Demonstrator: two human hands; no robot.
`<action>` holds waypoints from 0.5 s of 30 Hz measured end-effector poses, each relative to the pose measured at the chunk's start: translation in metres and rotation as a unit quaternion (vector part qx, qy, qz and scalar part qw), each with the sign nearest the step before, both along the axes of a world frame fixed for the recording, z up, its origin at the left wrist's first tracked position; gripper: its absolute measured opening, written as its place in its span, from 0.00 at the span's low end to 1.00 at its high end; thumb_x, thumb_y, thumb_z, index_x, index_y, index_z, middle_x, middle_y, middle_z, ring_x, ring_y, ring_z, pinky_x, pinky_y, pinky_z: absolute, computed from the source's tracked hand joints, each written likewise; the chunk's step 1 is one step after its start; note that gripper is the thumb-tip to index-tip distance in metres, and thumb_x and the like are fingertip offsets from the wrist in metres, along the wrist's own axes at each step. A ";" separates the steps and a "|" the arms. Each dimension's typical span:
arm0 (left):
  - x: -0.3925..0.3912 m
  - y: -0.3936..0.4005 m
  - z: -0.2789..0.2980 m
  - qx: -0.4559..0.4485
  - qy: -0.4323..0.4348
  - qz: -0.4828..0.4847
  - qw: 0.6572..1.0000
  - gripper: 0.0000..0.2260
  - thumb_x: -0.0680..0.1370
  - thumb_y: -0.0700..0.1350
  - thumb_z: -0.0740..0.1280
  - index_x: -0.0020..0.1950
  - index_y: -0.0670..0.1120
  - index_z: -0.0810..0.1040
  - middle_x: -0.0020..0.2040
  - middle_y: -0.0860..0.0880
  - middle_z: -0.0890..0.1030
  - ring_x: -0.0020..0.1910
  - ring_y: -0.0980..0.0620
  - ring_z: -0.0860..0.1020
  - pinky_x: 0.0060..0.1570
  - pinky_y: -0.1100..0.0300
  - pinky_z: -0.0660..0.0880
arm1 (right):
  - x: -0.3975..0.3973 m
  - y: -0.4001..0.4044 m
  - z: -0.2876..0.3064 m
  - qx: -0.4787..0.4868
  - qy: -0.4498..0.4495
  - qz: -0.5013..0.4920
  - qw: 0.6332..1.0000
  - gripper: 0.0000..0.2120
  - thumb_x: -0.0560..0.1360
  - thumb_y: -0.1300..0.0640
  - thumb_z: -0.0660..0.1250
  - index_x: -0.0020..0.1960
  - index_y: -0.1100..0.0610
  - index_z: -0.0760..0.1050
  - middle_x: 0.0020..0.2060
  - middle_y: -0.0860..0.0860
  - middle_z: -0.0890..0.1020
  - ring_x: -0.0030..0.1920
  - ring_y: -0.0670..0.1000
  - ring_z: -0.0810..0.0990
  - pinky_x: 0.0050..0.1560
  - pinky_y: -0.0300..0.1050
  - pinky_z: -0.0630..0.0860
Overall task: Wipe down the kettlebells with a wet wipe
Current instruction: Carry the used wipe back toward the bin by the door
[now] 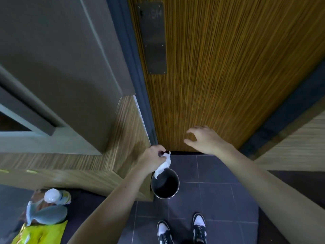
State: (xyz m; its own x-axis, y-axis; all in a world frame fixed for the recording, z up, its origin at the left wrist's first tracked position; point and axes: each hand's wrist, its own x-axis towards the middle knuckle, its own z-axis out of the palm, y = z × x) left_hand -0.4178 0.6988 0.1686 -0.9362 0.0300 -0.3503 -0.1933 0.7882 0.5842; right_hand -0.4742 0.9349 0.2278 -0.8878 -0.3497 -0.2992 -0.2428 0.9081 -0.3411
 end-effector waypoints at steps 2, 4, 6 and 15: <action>0.003 -0.006 -0.003 -0.011 0.007 0.001 1.000 0.13 0.80 0.47 0.72 0.65 0.51 0.80 0.57 0.50 0.81 0.46 0.52 0.80 0.44 0.58 0.76 | 0.003 0.001 -0.002 0.004 -0.008 -0.004 1.000 0.27 0.82 0.37 0.61 0.75 0.51 0.71 0.77 0.54 0.71 0.78 0.60 0.65 0.77 0.65 0.62; 0.006 -0.010 -0.004 -0.015 0.016 0.007 1.000 0.16 0.81 0.47 0.72 0.68 0.51 0.79 0.62 0.50 0.81 0.51 0.54 0.80 0.48 0.60 0.76 | 0.007 0.002 -0.004 0.010 -0.011 -0.012 1.000 0.27 0.82 0.37 0.61 0.75 0.51 0.71 0.76 0.54 0.71 0.78 0.60 0.65 0.77 0.64 0.63; 0.009 -0.015 -0.004 -0.014 0.022 0.010 1.000 0.16 0.81 0.47 0.72 0.69 0.51 0.79 0.64 0.51 0.82 0.55 0.55 0.80 0.51 0.62 0.74 | 0.009 0.002 -0.006 0.015 -0.016 -0.016 1.000 0.27 0.82 0.38 0.62 0.76 0.51 0.71 0.76 0.54 0.71 0.78 0.61 0.65 0.77 0.65 0.62; 0.009 -0.036 0.002 0.007 0.035 0.034 0.999 0.15 0.83 0.46 0.70 0.70 0.50 0.79 0.67 0.50 0.81 0.61 0.55 0.79 0.55 0.62 0.72 | 0.009 -0.006 -0.006 0.011 -0.012 -0.020 1.000 0.27 0.81 0.37 0.62 0.75 0.50 0.71 0.76 0.54 0.72 0.78 0.59 0.65 0.77 0.65 0.63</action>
State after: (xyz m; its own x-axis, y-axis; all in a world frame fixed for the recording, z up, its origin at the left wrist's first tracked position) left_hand -0.4088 0.6633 0.1709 -0.9584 -0.0304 -0.2837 -0.2047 0.7657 0.6098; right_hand -0.4652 0.9293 0.2219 -0.8938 -0.3064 -0.3275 -0.1974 0.9245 -0.3262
